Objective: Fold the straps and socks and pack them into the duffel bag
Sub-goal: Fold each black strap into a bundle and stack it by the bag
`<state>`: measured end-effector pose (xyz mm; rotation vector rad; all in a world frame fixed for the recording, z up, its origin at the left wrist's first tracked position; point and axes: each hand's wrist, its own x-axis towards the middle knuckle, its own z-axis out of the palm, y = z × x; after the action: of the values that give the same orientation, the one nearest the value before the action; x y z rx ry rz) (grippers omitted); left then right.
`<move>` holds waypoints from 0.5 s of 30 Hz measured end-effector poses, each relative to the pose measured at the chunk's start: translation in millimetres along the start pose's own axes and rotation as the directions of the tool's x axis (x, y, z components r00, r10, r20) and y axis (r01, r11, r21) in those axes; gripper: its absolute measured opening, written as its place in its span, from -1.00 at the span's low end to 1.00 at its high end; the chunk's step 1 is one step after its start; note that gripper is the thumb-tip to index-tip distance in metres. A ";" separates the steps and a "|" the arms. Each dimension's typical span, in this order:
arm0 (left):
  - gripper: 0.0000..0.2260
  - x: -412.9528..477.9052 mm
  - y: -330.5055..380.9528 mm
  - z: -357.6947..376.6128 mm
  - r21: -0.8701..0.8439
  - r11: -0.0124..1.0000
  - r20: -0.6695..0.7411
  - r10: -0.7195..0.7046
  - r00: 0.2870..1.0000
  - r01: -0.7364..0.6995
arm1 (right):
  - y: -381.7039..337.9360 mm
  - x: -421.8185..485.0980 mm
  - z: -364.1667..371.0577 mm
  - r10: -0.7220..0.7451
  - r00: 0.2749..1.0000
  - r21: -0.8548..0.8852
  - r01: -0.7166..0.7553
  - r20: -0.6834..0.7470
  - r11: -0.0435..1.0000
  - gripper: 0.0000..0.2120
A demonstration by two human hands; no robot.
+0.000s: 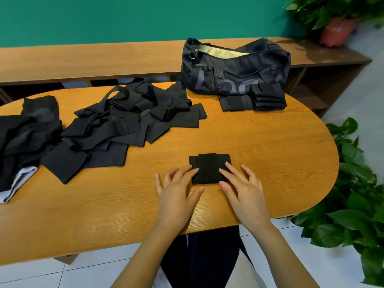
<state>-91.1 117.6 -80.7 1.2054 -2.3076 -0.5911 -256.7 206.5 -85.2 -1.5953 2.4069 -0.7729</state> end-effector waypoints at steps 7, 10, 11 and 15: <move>-0.66 19.2 2.3 -2.4 0.244 0.966 0.025 0.083 0.996 -0.086 | -4.1 4.2 -11.5 0.038 0.992 0.057 -0.045 0.118 0.997 -0.48; -0.71 33.3 1.2 2.0 0.286 0.948 0.031 0.136 0.990 -0.139 | -6.0 10.9 -18.3 0.079 0.987 0.047 -0.086 0.137 0.995 -0.51; -0.70 37.8 2.8 2.7 0.287 0.947 0.038 0.138 0.990 -0.143 | -5.5 14.3 -19.2 0.057 0.990 0.016 -0.060 0.127 0.998 -0.52; -0.68 59.0 11.6 4.4 0.259 0.959 0.073 0.101 0.992 -0.117 | -5.3 34.3 -21.5 -0.164 0.980 -0.188 0.183 0.114 0.965 -0.41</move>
<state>-130.9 74.9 -65.6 1.1792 -2.5456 -0.2900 -275.4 181.4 -59.0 -1.8923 2.3606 -0.4784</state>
